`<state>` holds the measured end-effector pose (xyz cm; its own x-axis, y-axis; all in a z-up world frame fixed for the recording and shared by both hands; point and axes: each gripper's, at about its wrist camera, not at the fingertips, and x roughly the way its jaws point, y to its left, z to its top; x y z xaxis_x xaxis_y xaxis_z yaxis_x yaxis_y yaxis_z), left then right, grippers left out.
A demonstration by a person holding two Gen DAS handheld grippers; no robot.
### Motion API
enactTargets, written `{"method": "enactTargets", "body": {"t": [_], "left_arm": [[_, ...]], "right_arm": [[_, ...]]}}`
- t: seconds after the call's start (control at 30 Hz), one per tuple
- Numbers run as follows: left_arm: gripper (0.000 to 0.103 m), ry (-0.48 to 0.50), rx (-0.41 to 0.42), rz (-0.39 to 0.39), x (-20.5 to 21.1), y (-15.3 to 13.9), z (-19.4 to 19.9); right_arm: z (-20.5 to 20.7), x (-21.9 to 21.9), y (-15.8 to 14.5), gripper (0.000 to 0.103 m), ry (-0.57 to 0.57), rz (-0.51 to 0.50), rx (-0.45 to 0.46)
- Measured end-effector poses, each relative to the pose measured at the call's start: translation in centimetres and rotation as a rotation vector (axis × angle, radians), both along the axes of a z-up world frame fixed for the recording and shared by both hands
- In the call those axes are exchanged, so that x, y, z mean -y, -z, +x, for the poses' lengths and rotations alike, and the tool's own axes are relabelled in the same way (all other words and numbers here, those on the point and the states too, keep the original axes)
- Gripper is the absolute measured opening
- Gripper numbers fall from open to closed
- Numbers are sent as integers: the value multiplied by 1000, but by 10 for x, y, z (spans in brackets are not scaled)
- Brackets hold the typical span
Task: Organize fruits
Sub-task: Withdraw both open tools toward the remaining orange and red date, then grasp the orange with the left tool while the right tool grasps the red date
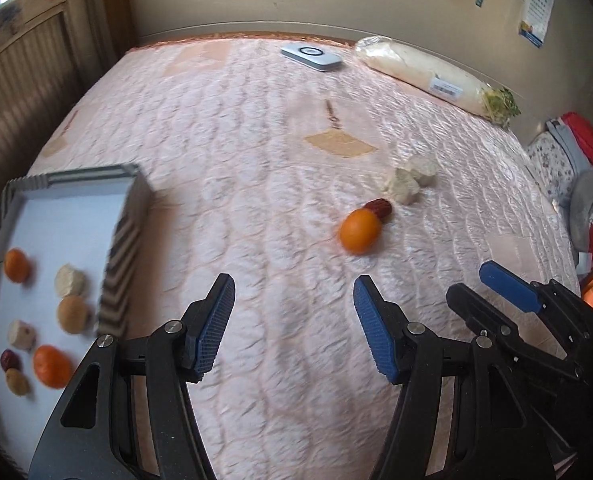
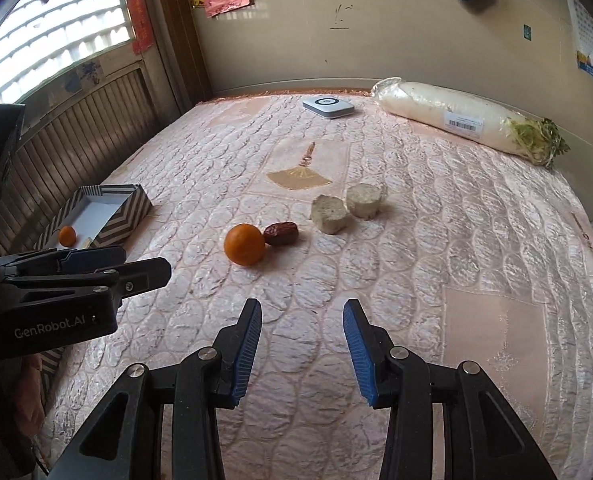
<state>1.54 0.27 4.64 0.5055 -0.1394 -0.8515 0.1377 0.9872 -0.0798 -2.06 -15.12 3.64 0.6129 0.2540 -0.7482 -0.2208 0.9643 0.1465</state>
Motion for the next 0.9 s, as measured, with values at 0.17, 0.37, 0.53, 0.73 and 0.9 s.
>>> {"method": "enactTargets", "body": {"t": [0.17, 0.37, 0.53, 0.73, 0.9], "left_arm": [[62, 38, -19, 43, 27, 11, 21], [62, 59, -55, 63, 40, 28, 40], [31, 69, -30, 6, 33, 24, 40], [27, 41, 4, 31, 18, 10, 26], [27, 2, 9, 11, -8, 6, 12]], "right_arm": [[3, 17, 2, 41, 26, 18, -12], [10, 25, 7, 41, 45, 21, -21], [18, 21, 10, 41, 29, 16, -19], [32, 3, 13, 41, -30, 17, -14], [49, -25, 15, 41, -106, -19, 5]]}}
